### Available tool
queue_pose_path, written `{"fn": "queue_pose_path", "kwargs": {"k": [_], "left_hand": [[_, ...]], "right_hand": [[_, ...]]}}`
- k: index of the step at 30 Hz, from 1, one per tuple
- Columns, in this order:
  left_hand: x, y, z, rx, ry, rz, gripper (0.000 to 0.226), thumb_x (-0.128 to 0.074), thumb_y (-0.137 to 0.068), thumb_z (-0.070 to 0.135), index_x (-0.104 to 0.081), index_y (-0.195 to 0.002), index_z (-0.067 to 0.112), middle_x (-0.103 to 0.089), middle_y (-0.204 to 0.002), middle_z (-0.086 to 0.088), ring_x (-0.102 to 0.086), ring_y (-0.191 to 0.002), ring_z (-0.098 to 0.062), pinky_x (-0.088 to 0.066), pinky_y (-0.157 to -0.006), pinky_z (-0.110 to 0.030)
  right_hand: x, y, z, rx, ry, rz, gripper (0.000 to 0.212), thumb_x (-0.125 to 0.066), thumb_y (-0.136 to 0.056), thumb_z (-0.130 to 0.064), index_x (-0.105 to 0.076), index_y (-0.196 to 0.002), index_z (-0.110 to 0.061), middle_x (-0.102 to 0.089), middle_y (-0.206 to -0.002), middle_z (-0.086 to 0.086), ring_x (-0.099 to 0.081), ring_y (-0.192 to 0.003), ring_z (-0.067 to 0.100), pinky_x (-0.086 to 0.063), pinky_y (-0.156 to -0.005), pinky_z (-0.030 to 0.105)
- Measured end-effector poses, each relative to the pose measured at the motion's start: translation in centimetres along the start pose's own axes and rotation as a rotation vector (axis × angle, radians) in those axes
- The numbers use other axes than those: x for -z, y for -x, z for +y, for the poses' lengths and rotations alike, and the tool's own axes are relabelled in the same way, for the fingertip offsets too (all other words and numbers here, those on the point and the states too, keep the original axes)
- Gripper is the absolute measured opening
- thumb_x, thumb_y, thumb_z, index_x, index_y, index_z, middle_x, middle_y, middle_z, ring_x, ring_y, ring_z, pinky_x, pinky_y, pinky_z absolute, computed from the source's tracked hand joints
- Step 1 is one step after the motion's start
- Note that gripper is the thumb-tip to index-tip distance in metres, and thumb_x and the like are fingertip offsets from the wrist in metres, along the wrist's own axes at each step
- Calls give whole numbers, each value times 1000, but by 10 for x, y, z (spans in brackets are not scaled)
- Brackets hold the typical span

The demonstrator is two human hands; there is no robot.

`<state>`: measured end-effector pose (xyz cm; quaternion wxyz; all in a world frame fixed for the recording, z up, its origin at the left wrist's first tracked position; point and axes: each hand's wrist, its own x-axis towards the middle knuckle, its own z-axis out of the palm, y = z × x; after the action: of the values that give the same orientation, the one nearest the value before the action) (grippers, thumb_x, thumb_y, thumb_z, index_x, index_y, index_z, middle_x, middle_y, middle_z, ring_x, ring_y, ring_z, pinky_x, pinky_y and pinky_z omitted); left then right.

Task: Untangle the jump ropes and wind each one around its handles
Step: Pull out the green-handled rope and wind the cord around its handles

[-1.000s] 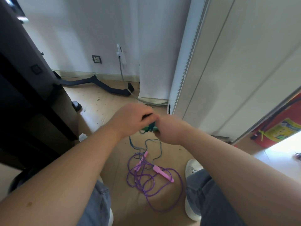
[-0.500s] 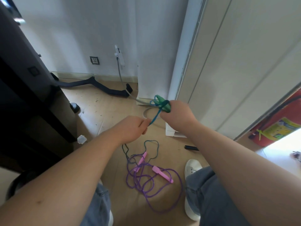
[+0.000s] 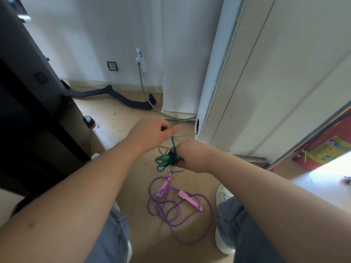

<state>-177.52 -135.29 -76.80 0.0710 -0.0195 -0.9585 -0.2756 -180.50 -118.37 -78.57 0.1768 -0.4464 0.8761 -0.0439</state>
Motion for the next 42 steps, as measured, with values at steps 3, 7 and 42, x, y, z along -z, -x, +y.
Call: {"fn": "queue_pose_path", "kwargs": {"k": [3,7,42], "left_hand": [[-4,-4,-12,197,-1,36,62,-57,-89,63,-35,-51,19,-28,-45,5,-27,-44,-14,-29,-50,-31],[-9,-5,-17,301,75,-57,56,-53,-97,53,-56,-58,13,-54,-61,-5,-47,-56,-18,-43,-63,-35],[-19,11,12,93,156,-61,54,-27,-107,41,-58,-72,16,-55,-63,4,-54,-62,-17,-34,-59,-28]], "right_hand": [[12,4,-5,8,-110,75,15,-62,-96,-37,-58,-89,-25,-55,-74,-11,-57,-70,12,-39,-62,25],[25,7,-5,-109,-199,196,25,-64,-93,-34,-52,-74,-23,-53,-65,-7,-53,-62,14,-35,-54,26],[43,12,-1,-379,-590,549,23,-63,-82,-17,-49,-64,-17,-45,-54,-5,-39,-46,11,-30,-38,17]]}}
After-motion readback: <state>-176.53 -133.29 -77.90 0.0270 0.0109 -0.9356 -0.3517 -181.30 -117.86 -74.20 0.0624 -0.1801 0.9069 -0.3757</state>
